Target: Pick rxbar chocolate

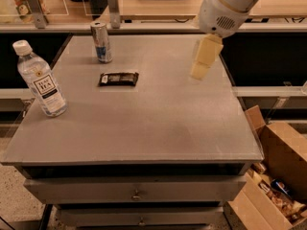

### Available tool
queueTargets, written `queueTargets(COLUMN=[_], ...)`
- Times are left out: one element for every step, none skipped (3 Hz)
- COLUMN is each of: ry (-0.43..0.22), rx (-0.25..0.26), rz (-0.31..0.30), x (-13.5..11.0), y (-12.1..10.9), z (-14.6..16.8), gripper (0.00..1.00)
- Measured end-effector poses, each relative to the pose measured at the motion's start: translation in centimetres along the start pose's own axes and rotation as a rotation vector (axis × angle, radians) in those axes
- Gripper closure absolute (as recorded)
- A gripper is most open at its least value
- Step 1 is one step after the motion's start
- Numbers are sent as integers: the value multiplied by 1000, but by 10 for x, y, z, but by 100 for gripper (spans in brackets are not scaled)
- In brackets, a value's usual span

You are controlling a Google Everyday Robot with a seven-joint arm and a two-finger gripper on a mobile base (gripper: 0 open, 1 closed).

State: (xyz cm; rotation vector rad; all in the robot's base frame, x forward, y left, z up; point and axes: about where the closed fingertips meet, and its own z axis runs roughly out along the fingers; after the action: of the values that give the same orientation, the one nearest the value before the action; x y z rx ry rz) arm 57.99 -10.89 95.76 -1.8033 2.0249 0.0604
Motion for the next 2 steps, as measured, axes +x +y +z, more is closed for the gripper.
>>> queueTargets(ry=[-56, -99], rx=[-43, -101], rz=[-11, 3], x=[-33, -63], y=[1, 9], z=[37, 76], gripper=[0, 0])
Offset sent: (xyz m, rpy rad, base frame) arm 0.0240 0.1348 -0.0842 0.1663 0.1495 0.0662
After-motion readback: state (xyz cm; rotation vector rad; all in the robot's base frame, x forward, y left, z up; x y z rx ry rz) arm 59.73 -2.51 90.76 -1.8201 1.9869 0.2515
